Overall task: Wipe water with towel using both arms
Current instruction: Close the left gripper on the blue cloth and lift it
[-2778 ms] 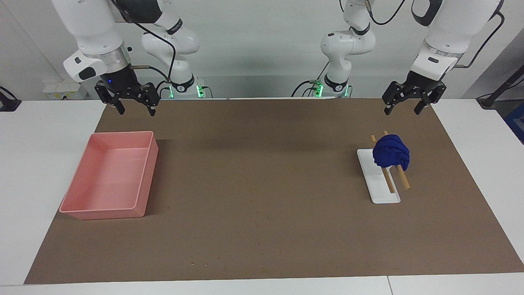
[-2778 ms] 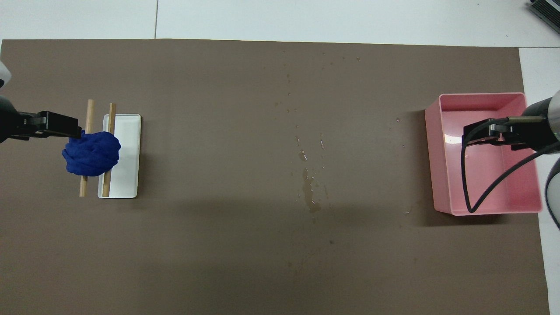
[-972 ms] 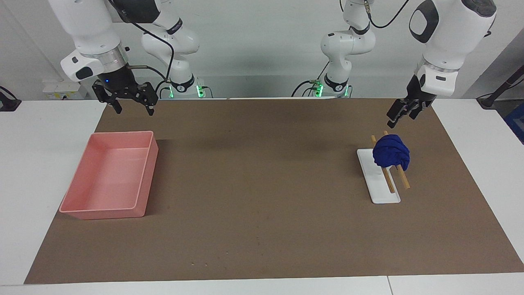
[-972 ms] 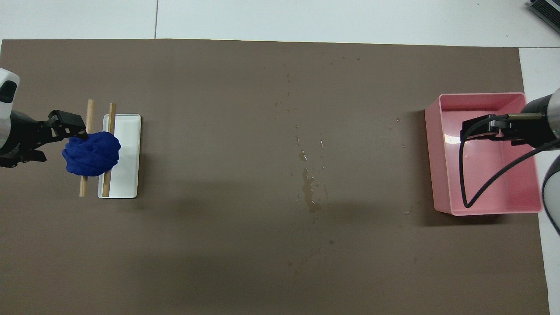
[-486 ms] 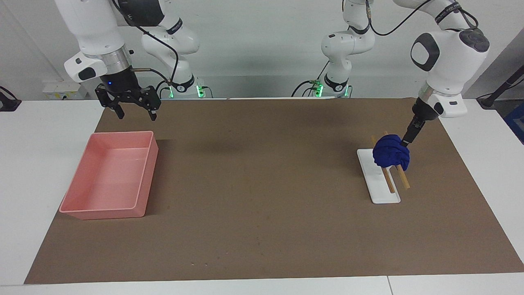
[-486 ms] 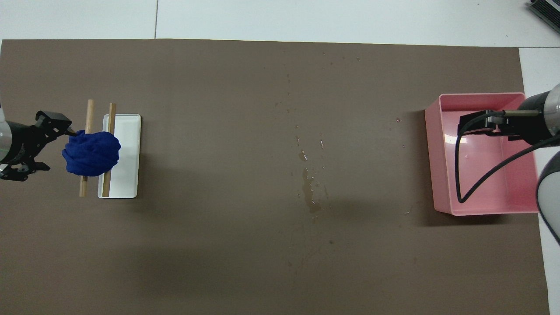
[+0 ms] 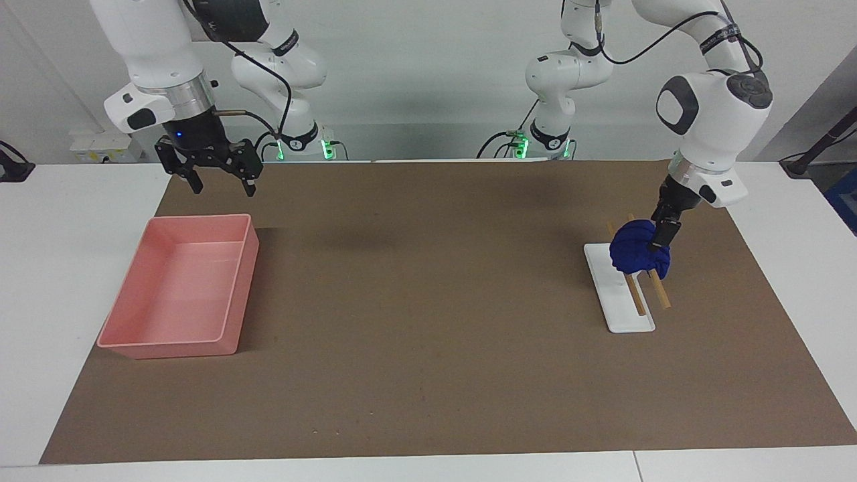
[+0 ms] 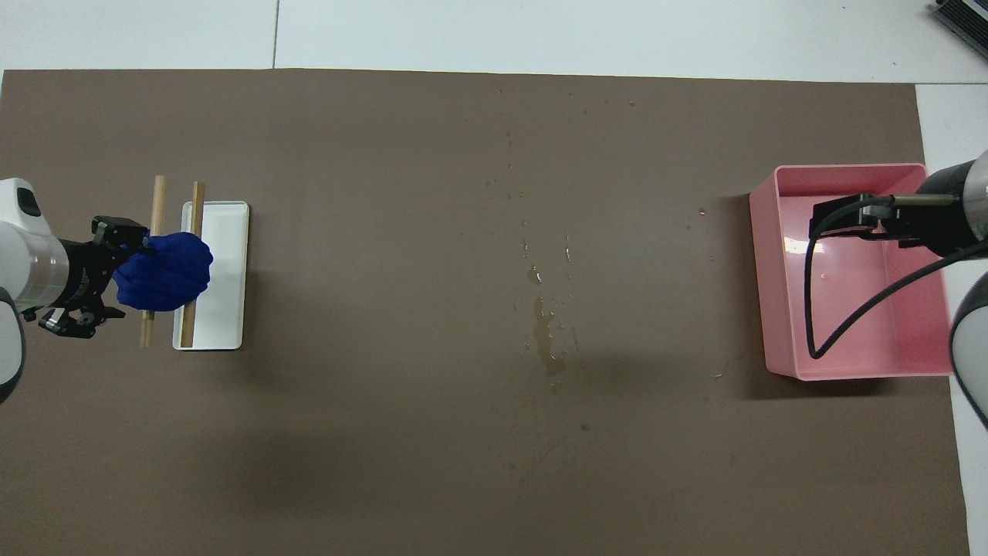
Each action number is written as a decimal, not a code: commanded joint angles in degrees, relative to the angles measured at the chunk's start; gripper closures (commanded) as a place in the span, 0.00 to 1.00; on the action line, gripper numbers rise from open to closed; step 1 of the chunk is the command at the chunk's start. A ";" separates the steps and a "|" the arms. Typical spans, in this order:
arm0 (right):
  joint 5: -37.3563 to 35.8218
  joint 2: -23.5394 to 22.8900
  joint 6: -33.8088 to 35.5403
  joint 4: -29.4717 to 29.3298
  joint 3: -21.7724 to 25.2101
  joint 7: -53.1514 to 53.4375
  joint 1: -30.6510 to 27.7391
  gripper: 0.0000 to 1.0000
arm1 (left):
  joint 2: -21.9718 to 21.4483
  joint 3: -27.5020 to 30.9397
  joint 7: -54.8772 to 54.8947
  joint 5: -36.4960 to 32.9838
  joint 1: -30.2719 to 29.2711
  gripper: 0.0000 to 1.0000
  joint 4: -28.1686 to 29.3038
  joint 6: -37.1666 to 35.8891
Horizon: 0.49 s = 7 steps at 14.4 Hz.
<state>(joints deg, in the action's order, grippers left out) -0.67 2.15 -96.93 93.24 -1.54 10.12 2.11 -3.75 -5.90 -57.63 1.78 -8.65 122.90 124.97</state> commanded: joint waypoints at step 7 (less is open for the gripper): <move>1.02 1.45 -1.07 1.60 -0.13 1.22 -0.09 0.00 | 0.05 -0.17 -2.57 0.07 0.56 1.00 1.73 1.95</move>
<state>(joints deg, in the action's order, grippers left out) -0.67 2.37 -96.93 93.26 -1.59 10.16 2.12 -3.67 -6.37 -59.82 1.79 -8.47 124.57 128.02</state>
